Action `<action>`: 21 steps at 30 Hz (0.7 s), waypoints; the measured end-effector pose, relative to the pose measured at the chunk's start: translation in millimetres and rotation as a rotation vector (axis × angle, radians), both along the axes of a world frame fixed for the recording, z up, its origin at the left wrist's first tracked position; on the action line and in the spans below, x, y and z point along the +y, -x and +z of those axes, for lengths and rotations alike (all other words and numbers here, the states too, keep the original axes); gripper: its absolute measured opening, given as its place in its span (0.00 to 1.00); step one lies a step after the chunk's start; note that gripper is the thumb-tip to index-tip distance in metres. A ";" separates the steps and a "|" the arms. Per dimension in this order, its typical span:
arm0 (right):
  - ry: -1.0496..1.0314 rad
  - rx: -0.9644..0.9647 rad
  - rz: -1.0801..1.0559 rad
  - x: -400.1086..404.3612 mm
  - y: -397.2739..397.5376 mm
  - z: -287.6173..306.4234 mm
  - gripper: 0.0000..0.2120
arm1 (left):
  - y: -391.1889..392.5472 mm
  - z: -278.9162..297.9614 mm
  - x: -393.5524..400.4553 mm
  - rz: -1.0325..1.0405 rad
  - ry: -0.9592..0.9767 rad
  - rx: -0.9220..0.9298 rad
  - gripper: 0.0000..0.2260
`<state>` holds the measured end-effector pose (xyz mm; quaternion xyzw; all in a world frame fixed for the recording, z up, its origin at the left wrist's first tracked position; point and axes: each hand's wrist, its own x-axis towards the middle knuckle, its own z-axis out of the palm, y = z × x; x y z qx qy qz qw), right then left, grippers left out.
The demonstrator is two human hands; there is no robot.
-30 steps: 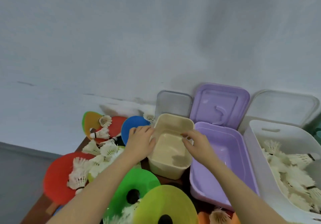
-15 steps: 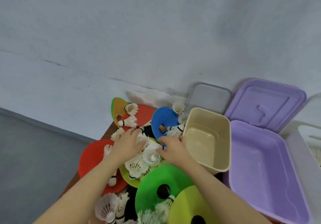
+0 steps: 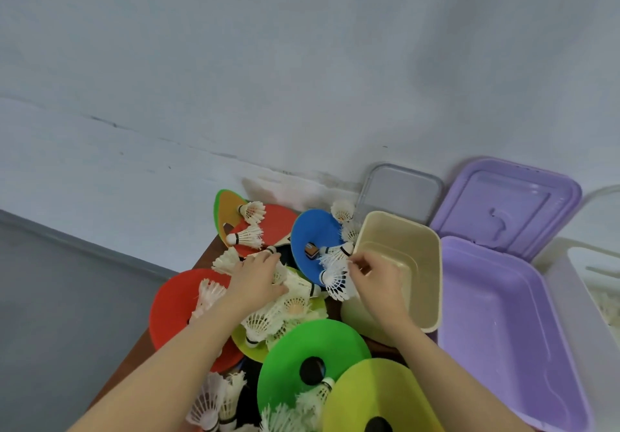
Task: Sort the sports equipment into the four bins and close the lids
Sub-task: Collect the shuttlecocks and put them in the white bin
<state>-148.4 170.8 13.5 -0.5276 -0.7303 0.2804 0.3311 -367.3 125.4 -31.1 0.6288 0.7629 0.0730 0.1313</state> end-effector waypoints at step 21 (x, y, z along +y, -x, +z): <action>-0.211 0.260 -0.223 -19.5 -196.1 38.2 0.12 | -194.5 96.9 50.1 -0.304 -0.513 -0.228 0.25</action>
